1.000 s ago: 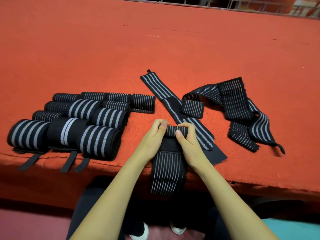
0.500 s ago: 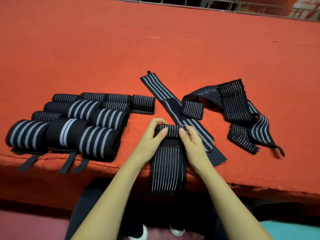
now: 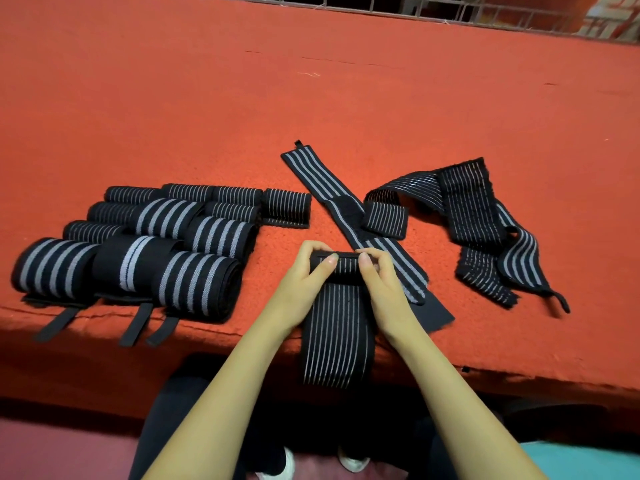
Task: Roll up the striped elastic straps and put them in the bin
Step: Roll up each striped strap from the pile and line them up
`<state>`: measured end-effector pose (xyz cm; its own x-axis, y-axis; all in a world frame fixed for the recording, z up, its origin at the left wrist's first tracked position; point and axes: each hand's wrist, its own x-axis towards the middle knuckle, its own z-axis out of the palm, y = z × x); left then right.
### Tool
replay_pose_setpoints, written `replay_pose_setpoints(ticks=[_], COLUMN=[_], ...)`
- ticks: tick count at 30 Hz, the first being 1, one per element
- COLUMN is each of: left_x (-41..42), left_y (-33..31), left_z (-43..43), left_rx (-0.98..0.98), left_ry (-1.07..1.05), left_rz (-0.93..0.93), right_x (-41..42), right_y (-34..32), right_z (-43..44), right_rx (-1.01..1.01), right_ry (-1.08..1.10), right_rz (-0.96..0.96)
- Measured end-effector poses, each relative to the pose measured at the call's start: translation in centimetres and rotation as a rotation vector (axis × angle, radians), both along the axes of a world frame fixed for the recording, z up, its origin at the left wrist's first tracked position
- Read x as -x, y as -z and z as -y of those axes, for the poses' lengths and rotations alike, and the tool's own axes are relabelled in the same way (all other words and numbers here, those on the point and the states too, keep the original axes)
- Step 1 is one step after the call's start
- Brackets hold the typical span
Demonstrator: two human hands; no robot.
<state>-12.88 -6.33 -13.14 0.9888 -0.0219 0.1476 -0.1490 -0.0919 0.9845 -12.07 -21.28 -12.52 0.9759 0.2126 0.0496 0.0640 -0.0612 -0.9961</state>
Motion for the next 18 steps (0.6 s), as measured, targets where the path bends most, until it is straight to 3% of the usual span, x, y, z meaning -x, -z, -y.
replay_pose_setpoints(ticks=[8, 18], left_x=[0.2, 0.1], left_y=[-0.2, -0.5], left_z=[0.5, 1.1], left_rx=[0.180, 0.041], left_ry=[0.029, -0.011], left_rz=[0.002, -0.075], right_x=[-0.2, -0.3], right_y=[0.3, 0.3], right_z=[-0.4, -0.2], right_rx=[0.105, 0.084], right_ry=[-0.047, -0.020], right_rz=[-0.018, -0.019])
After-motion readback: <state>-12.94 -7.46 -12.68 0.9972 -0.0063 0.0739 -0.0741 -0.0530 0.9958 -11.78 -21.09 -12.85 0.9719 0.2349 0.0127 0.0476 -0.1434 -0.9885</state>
